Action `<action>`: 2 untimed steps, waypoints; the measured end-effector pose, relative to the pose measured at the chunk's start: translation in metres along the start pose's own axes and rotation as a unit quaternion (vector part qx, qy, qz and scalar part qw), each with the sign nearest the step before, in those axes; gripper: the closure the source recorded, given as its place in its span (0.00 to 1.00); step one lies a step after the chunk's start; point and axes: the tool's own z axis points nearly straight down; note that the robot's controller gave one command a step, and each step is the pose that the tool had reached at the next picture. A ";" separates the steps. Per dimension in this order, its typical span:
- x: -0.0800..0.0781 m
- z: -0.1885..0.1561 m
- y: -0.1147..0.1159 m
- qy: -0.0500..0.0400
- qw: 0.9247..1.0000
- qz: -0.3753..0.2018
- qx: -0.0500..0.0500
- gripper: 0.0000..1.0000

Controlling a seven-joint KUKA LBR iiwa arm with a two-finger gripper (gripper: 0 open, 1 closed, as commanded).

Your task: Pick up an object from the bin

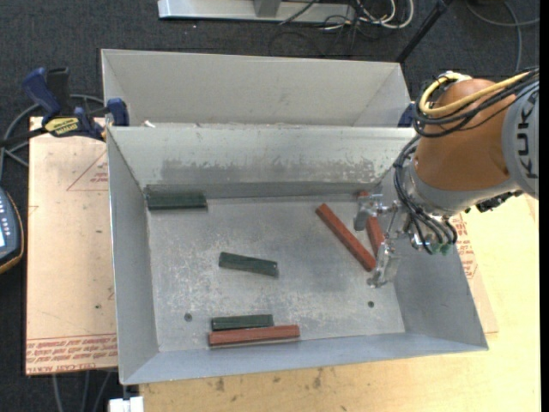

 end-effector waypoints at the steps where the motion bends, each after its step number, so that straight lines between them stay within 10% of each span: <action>1: -0.070 0.113 -0.001 -0.005 0.982 0.190 -0.001 0.00; 2: -0.076 0.080 0.009 -0.007 0.979 0.204 -0.001 0.00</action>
Offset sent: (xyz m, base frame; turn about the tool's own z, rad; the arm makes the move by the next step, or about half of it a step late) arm 0.0685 -0.0017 -0.1123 0.3844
